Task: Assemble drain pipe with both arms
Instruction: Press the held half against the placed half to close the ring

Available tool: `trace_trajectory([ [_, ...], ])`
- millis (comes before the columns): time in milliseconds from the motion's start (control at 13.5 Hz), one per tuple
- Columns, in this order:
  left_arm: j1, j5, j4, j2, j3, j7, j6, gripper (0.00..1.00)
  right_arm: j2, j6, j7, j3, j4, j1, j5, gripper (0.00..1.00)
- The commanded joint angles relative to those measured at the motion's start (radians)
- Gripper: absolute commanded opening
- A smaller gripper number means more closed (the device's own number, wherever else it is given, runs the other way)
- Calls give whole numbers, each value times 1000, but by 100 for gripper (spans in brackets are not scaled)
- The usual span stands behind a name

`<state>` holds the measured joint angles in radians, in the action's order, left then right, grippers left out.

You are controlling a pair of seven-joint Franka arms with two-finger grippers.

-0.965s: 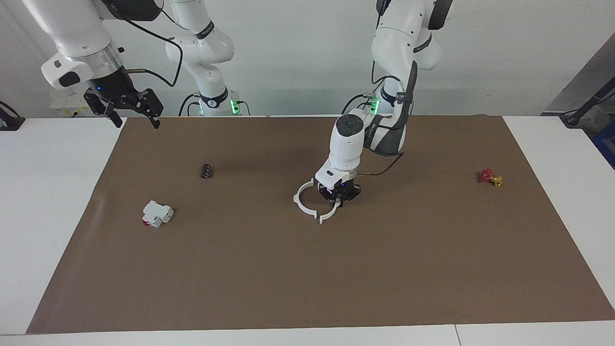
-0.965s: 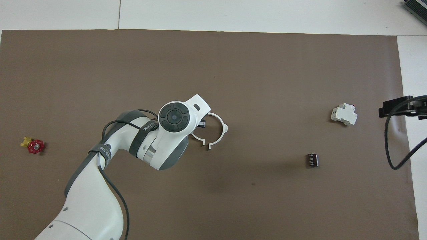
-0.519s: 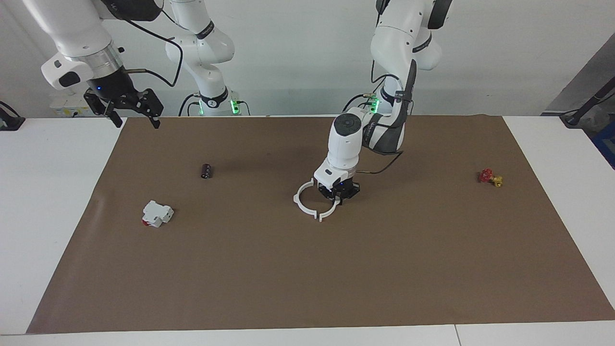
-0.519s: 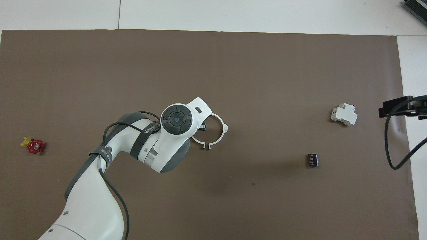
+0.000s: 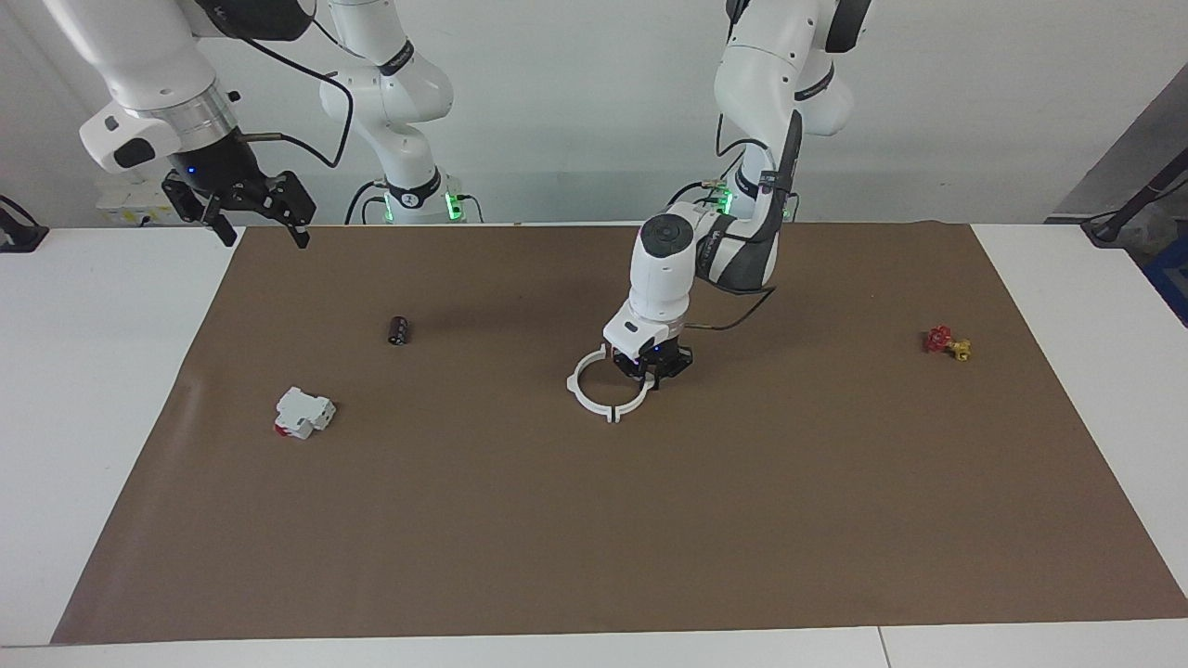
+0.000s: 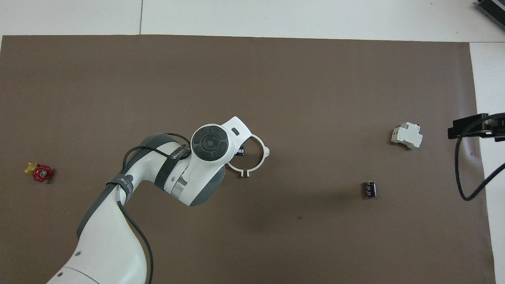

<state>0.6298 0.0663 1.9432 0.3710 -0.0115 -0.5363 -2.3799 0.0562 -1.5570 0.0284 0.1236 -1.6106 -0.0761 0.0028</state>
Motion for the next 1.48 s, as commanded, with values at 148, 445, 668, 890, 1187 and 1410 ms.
trace_trajectory([
  [148, 25, 21, 36, -15, -13, -22, -22, 0, 11, -8, -1, -1, -5, 3, 23, 100],
  [445, 25, 21, 37, -15, -12, -39, -27, 0, 11, -8, -1, -1, -5, 3, 23, 100],
  [668, 25, 21, 37, -14, -12, -87, -28, 0, 11, -8, -1, -1, -5, 3, 23, 100],
  [890, 25, 21, 37, -15, -12, -90, -28, 0, 11, -8, -1, -1, -5, 3, 23, 100],
  [1187, 27, 21, 37, -15, -12, -106, -28, 0, 11, -8, -1, -1, -5, 3, 23, 100],
  [1410, 33, 21, 37, -14, -12, -116, -33, 0, 11, -8, -1, -1, -5, 3, 23, 100],
])
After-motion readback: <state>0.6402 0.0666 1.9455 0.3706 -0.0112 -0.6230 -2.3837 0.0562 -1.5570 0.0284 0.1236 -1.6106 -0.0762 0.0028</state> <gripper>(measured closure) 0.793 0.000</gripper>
